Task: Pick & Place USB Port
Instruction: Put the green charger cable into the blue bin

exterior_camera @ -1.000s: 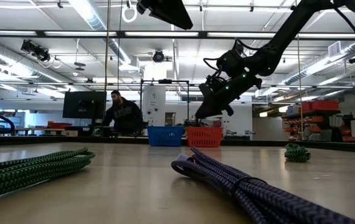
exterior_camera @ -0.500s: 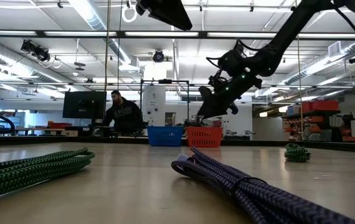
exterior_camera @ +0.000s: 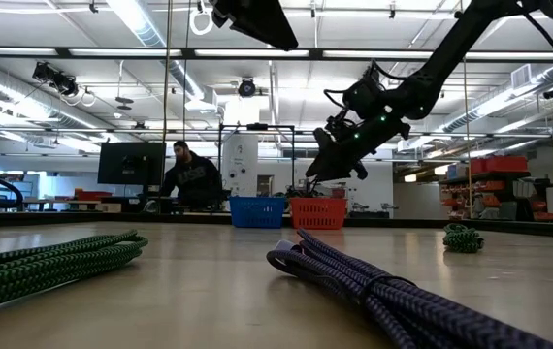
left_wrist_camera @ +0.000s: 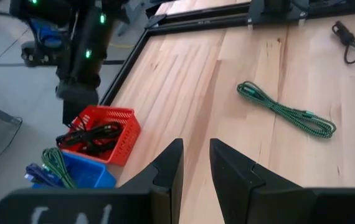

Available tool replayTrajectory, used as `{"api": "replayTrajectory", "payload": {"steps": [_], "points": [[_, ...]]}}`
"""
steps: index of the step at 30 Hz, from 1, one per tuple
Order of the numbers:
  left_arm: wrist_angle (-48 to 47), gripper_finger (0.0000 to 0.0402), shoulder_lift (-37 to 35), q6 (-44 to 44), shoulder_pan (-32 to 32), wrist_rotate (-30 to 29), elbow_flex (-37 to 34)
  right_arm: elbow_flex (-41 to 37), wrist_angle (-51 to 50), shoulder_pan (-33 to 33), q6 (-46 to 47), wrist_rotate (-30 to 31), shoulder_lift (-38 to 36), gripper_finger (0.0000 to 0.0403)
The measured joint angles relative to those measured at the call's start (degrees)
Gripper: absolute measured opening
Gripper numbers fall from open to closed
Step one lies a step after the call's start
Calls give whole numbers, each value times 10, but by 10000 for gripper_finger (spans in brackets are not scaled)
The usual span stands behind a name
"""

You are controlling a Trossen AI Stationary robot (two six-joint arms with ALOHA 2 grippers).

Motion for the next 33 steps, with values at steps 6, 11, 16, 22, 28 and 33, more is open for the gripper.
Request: {"api": "replayTrajectory", "payload": {"steps": [6, 11, 16, 22, 28, 33], "points": [[-45, 83, 0, -8, 0, -5, 0, 0, -80, 34, -58, -101, -80, 162], [-50, 83, 0, -7, 0, -19, 0, 0, -170, 64, -103, -25, -166, 156], [-60, 83, 0, -8, 0, -19, 0, -9, -329, 115, -122, -16, -225, 155], [-74, 83, 0, -8, 0, -18, 0, -98, -443, 211, -77, 99, -289, 155], [-75, 83, 0, -8, 0, -17, 0, -194, -456, 284, 11, 177, -359, 155], [-76, 83, 0, -14, 2, -17, 0, -236, -453, 321, 66, 210, -394, 155]]}}
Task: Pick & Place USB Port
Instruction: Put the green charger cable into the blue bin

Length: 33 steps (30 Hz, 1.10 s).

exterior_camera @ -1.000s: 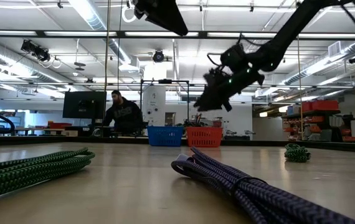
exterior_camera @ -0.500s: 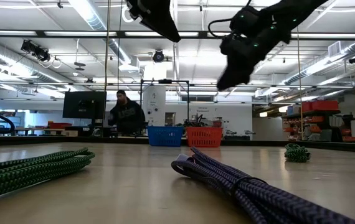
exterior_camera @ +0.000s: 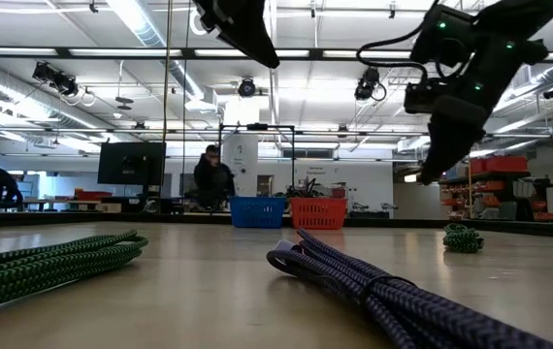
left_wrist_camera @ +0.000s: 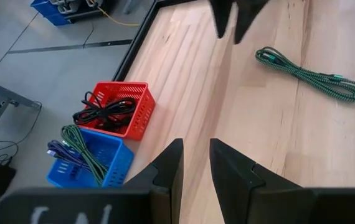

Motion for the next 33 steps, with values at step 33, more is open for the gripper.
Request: {"api": "replayTrajectory", "payload": {"steps": [33], "points": [[-3, 83, 0, -9, 0, 0, 0, -91, 55, 58, 103, 23, -5, 155]]}}
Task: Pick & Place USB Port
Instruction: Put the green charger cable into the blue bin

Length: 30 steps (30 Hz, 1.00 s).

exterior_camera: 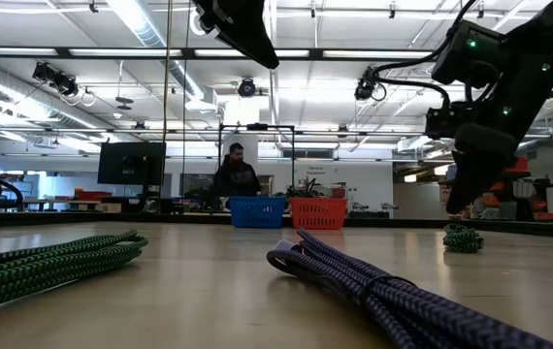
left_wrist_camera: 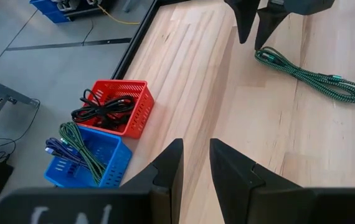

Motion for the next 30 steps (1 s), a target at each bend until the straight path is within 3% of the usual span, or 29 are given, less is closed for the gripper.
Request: {"api": "replayTrajectory", "payload": {"steps": [24, 30], "points": [[0, 83, 0, -10, 0, 0, 0, 0, 12, 49, 37, 18, 38, 155], [0, 83, 0, -10, 0, 0, 0, 0, 23, 49, 41, 64, 64, 153]]}}
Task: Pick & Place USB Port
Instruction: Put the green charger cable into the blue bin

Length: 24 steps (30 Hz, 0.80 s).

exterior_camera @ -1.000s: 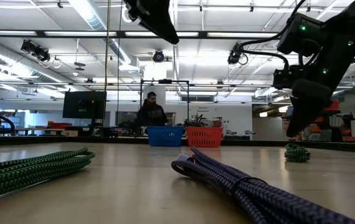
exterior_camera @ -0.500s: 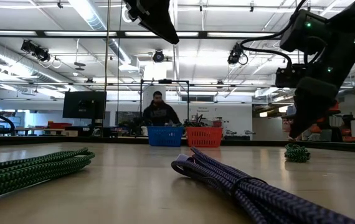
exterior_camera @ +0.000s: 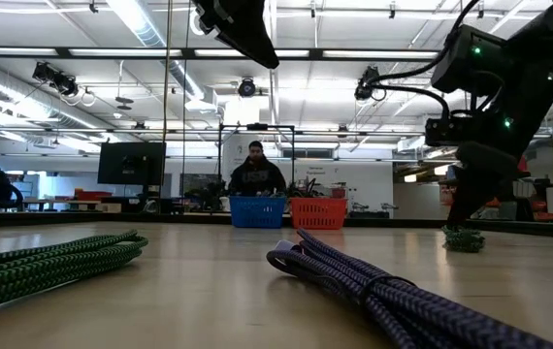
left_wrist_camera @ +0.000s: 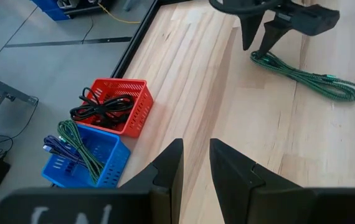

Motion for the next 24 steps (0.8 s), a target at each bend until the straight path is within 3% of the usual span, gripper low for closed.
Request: {"api": "replayTrajectory", "payload": {"steps": [7, 13, 24], "points": [[0, 83, 0, 0, 0, 0, 0, 0, 15, 0, 0, 4, 30, 103], [0, 83, 0, 0, 0, 0, 0, 2, 32, 0, -11, 7, 48, 11], [0, 83, 0, 0, 0, 0, 0, 6, 37, 0, -31, -21, 0, 1]]}}
